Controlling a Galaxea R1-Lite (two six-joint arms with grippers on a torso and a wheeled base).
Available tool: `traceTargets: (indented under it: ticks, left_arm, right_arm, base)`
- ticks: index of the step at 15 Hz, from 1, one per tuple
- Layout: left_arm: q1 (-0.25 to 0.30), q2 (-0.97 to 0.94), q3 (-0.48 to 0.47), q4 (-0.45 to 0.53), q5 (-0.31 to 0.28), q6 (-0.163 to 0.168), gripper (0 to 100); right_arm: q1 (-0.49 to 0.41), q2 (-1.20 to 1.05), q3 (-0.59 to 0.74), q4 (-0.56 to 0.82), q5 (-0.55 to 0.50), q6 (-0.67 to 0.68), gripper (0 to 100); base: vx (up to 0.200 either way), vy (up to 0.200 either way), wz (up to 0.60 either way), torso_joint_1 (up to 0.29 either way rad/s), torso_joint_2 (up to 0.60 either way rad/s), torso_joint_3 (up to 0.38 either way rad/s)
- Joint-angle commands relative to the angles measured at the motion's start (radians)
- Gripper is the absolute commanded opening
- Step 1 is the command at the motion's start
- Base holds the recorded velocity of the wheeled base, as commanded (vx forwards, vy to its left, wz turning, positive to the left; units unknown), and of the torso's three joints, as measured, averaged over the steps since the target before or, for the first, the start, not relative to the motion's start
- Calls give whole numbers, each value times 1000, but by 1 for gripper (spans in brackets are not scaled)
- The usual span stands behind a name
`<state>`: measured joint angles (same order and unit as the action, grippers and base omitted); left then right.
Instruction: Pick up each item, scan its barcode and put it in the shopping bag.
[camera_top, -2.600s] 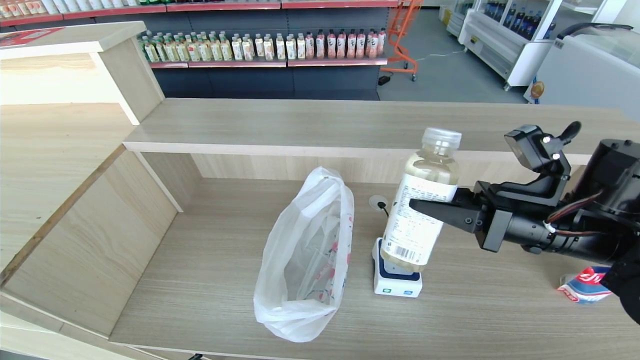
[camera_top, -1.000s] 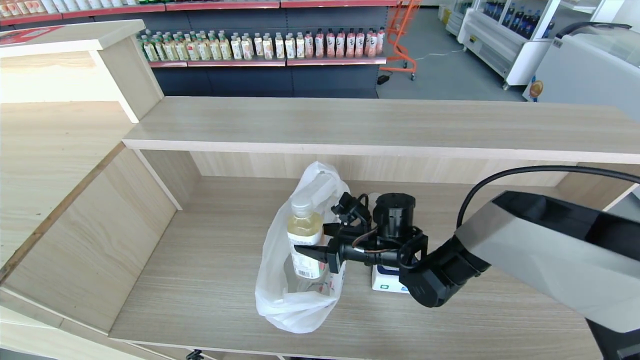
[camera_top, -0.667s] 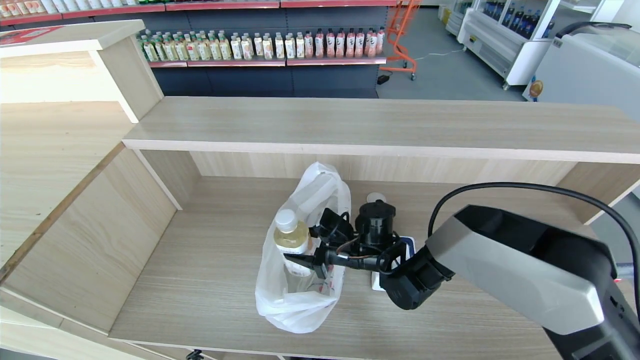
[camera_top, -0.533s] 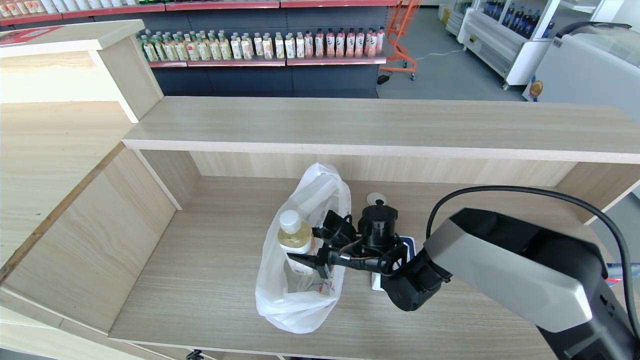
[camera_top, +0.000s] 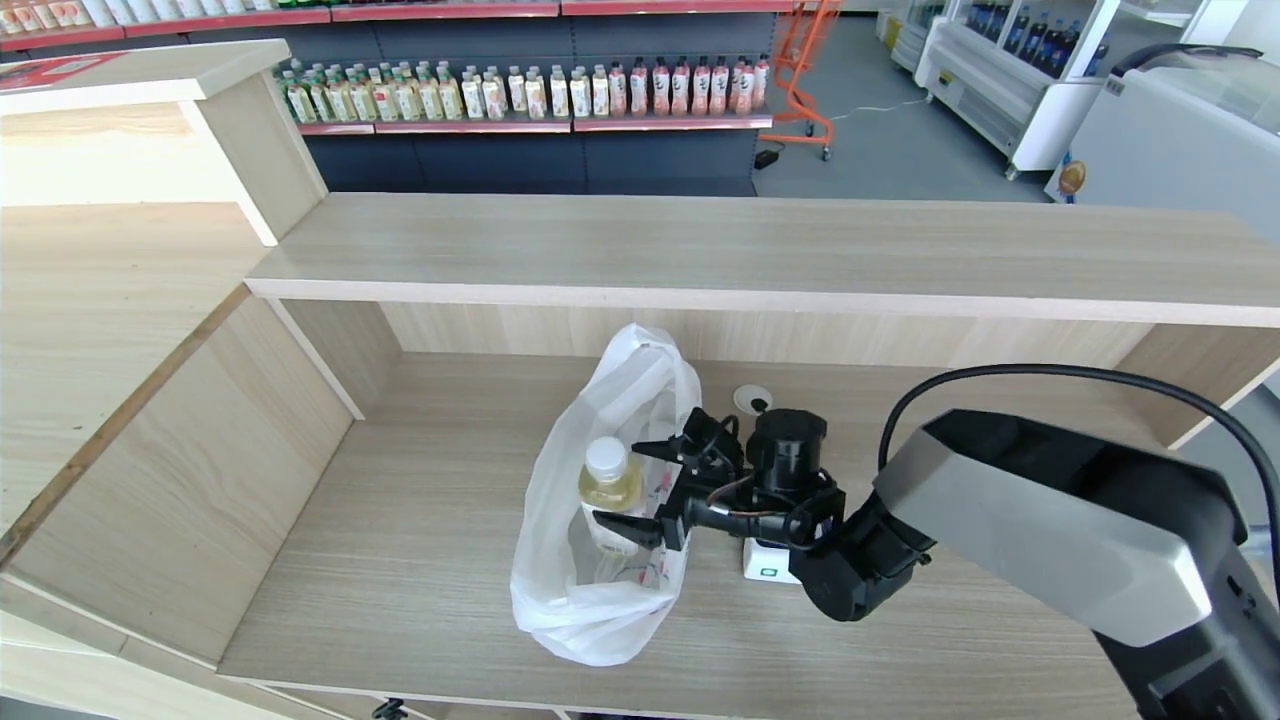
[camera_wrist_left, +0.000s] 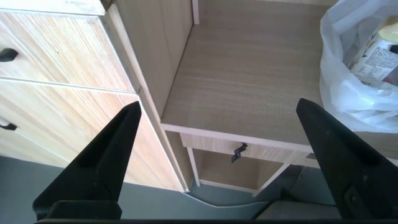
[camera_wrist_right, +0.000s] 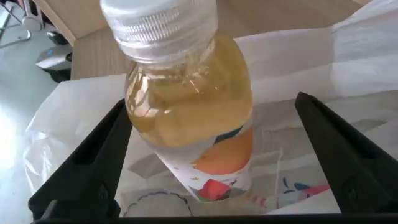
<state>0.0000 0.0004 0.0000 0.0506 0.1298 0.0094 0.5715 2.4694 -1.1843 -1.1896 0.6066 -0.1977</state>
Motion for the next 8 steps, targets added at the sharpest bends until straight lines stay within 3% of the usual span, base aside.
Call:
traceTargets:
  ticks: [1,3,5,8]
  left_arm:
    - [0,0,0,0,1,0,100]
    - [0,0,0,0,1,0,100]
    - [0,0,0,0,1,0,100]
    - [0,0,0,0,1,0,100]
  right_arm:
    - [-28,-155,81,11,-1,190,100]
    - [-65,-297,179,42,-1,350,100]
    - [-116,-446,321,90,4,369,100]
    - [-190,-737,638,122,73,373,100]
  base:
    - [0,0,0,0,0,0]
    - [0,0,0,0,0,0]
    - [0,0,0,0,0,0]
    - [0,0,0,0,0,0]
